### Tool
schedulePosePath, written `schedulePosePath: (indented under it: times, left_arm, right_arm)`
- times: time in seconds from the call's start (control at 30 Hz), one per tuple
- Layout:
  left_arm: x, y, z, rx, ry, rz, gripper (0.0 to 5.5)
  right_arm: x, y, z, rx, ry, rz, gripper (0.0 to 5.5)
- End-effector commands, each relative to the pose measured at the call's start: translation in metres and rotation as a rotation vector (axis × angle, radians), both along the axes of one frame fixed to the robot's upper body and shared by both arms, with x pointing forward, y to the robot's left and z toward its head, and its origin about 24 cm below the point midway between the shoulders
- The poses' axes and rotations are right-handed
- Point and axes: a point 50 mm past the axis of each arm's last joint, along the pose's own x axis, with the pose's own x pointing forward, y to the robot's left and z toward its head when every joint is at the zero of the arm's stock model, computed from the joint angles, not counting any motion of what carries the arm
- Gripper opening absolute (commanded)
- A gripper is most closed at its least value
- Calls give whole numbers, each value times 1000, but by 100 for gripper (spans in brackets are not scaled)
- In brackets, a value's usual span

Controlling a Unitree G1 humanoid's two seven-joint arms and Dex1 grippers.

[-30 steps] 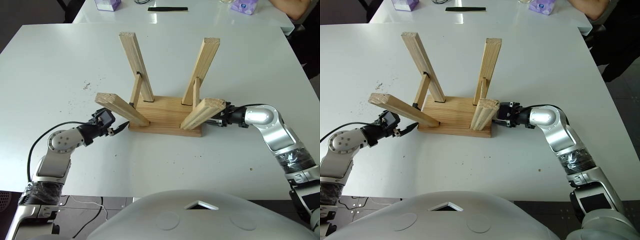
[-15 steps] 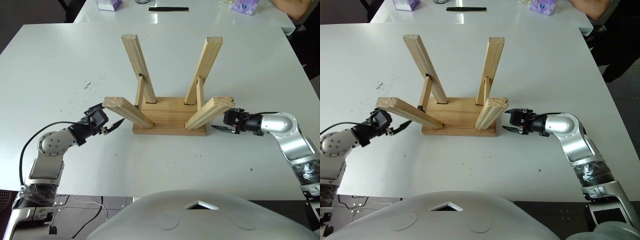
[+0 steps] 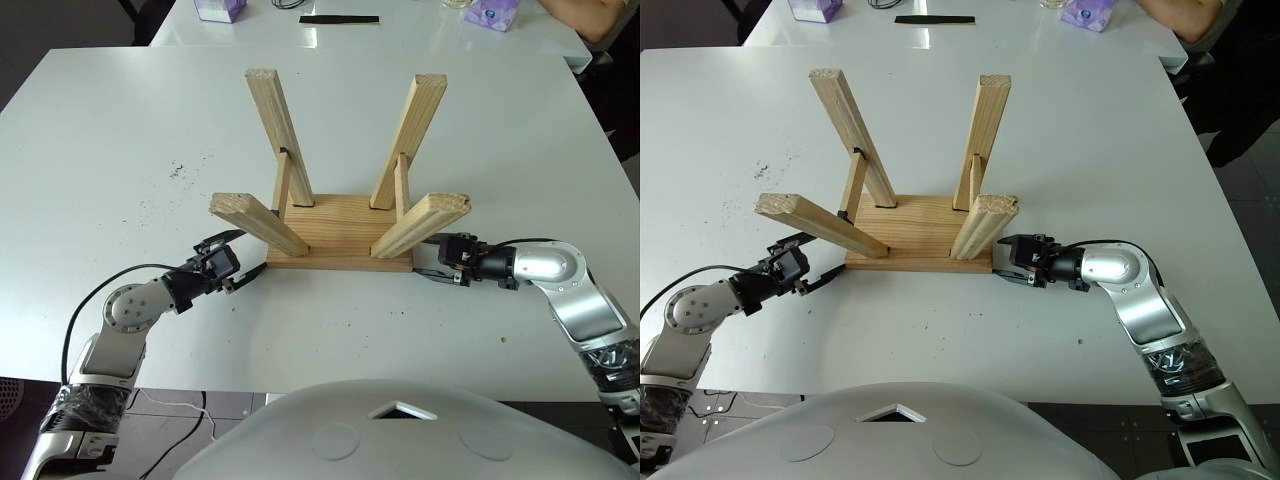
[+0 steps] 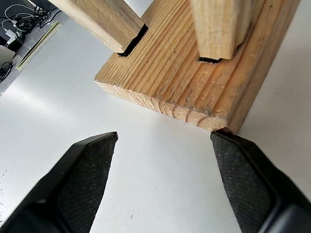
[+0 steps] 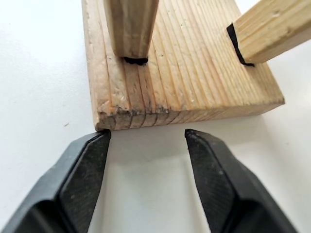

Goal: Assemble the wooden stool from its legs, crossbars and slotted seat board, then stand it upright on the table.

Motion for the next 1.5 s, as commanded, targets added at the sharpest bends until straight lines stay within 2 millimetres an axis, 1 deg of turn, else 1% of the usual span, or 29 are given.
schedulePosePath:
  times: [0.03,0.13,0.23,0.37,0.43,0.53,0.63,0.8,0.9,1.03,1.23,1.4,1.5]
  left_arm:
    - [-4,-22,14,-117,-1,-72,359]
    - [-12,-23,29,-162,18,-97,359]
    - [-20,-24,47,-202,40,-118,359]
    - [-27,-22,65,-220,80,-138,359]
    - [-32,-21,71,-218,107,-153,359]
    - [-37,-21,80,-235,145,-158,359]
    - [-49,-23,91,-251,217,-208,359]
    - [-49,-16,106,-269,249,-210,359]
    - [-49,-13,112,-275,268,-230,359]
    - [-45,-6,115,-251,266,-224,359]
    - [-44,2,115,-227,291,-218,359]
    - [-49,-2,121,-262,317,-249,359]
    - [-48,0,123,-264,325,-248,359]
  right_arm:
    - [-8,15,12,99,18,71,283]
    - [-13,17,25,122,27,90,283]
    - [-21,17,41,148,43,125,283]
    - [-27,14,62,170,44,151,283]
    - [-30,13,70,175,46,165,283]
    - [-34,11,80,167,50,196,283]
    - [-36,5,88,150,63,226,283]
    - [-37,0,94,127,72,270,283]
    - [-35,-2,97,132,77,273,283]
    - [-43,2,103,169,105,325,283]
    - [-44,3,117,228,105,329,283]
    - [-36,-4,116,211,109,293,283]
    - [-31,-12,112,201,128,257,283]
